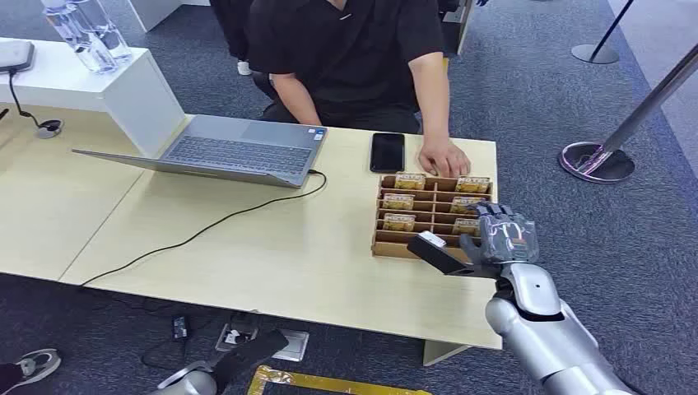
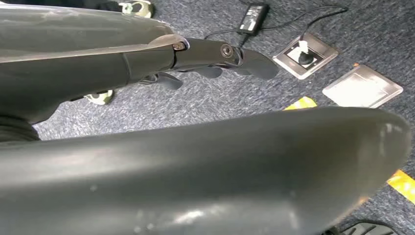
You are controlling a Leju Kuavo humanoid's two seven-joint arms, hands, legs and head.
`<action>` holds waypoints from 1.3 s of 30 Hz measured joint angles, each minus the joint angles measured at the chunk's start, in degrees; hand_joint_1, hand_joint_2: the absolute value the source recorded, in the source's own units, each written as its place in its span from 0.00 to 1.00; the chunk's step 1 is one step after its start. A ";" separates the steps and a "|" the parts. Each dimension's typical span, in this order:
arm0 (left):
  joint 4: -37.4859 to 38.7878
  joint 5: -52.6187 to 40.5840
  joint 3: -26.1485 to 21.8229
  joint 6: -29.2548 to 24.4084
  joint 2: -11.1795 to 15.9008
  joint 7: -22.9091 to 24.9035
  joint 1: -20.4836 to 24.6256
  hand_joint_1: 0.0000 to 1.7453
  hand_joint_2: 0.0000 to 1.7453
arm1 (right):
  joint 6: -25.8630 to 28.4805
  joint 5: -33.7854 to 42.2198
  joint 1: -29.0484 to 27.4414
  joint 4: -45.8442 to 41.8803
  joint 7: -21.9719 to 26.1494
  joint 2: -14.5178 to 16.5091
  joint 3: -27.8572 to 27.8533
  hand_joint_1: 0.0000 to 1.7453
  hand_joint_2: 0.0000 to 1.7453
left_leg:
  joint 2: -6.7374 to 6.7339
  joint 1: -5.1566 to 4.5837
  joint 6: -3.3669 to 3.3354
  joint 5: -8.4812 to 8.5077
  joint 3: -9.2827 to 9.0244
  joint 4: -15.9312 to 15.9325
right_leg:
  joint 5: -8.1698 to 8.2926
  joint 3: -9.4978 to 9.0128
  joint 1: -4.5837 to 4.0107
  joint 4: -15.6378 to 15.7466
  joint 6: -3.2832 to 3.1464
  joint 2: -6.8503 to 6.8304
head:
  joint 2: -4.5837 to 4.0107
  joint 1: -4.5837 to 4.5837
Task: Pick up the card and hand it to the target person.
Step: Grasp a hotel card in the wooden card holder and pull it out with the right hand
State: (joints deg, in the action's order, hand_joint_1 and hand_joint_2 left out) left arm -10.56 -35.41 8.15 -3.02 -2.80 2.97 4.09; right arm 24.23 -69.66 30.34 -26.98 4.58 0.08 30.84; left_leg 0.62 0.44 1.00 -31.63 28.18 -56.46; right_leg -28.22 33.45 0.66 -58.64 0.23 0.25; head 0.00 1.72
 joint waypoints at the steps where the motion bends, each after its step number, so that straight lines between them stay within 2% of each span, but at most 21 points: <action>1: 0.00 -0.01 0.00 0.00 -0.01 0.00 0.00 0.00 0.00 | -0.07 -0.06 0.00 0.04 -0.03 0.03 0.00 0.40 1.00 | 0.00 0.00 0.00 0.00 0.00 0.00 | 0.00 0.00 0.00 0.00 0.00 0.00 | 0.00 0.00; 4: 0.00 -0.05 0.00 0.04 -0.02 0.00 0.00 0.00 0.00 | -0.34 -0.34 0.03 0.22 -0.19 0.10 0.00 0.42 1.00 | 0.00 0.00 0.00 0.00 -0.01 0.00 | 0.01 -0.01 0.00 0.00 0.00 0.00 | 0.00 0.00; 6: 0.00 -0.07 0.00 0.10 -0.03 0.00 0.00 0.00 0.00 | -0.43 -0.43 0.06 0.30 -0.27 0.13 0.00 0.47 1.00 | 0.00 0.00 0.00 0.00 -0.01 0.00 | 0.01 -0.01 0.00 0.00 0.00 0.00 | 0.00 0.01; 10: 0.00 -0.08 -0.01 0.15 -0.07 0.00 0.01 0.00 0.00 | -0.55 -0.54 0.09 0.42 -0.34 0.14 0.00 0.85 1.00 | 0.00 0.00 0.00 0.00 -0.01 0.00 | 0.01 -0.01 0.00 0.00 0.00 0.00 | 0.00 0.00; 12: 0.00 -0.11 -0.02 0.16 -0.07 0.00 0.03 0.00 0.00 | -0.55 -0.60 0.13 0.45 -0.38 0.14 0.00 0.96 1.00 | 0.00 0.00 0.00 0.00 -0.01 0.00 | 0.01 0.00 0.00 0.00 0.00 0.00 | 0.00 0.01; 14: 0.00 -0.16 -0.02 0.21 -0.09 -0.01 0.05 0.00 0.00 | -0.56 -0.63 0.14 0.48 -0.40 0.13 0.00 1.00 1.00 | 0.00 0.00 0.00 0.00 0.00 0.00 | 0.01 0.00 0.00 0.00 0.00 0.00 | 0.00 0.02; 18: 0.00 -0.47 -0.02 0.29 -0.11 -0.28 0.11 0.00 1.00 | -0.54 -0.89 0.13 0.48 -0.40 0.14 0.01 1.00 1.00 | 0.00 0.00 0.00 0.00 -0.01 0.00 | 0.01 0.00 0.00 0.00 0.00 0.00 | 0.00 0.01; 31: 0.00 -4.13 0.01 -2.66 -0.13 -2.00 0.36 0.00 1.00 | 0.88 -1.60 -0.08 0.47 -0.21 0.17 -0.38 1.00 1.00 | 0.00 0.00 0.00 0.00 -0.04 -0.01 | 0.02 -0.02 0.00 0.00 0.00 0.00 | 0.00 -0.02; 39: 0.00 -4.01 -0.88 -5.22 -0.15 -1.69 0.59 0.00 1.00 | 2.49 1.69 -0.73 -0.52 3.24 0.79 -3.36 1.00 1.00 | 0.00 0.00 0.00 0.00 -0.01 -0.01 | 0.02 -0.01 0.00 0.00 0.00 0.01 | 0.00 -0.03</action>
State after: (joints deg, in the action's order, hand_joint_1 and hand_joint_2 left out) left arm -10.56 -39.42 7.27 -8.24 -2.95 1.28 4.69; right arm 26.71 -67.97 29.61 -27.50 7.82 0.87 27.48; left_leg 0.62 0.44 1.00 -31.63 28.17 -56.47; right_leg -28.20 33.44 0.66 -58.64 0.23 0.25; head 0.00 1.68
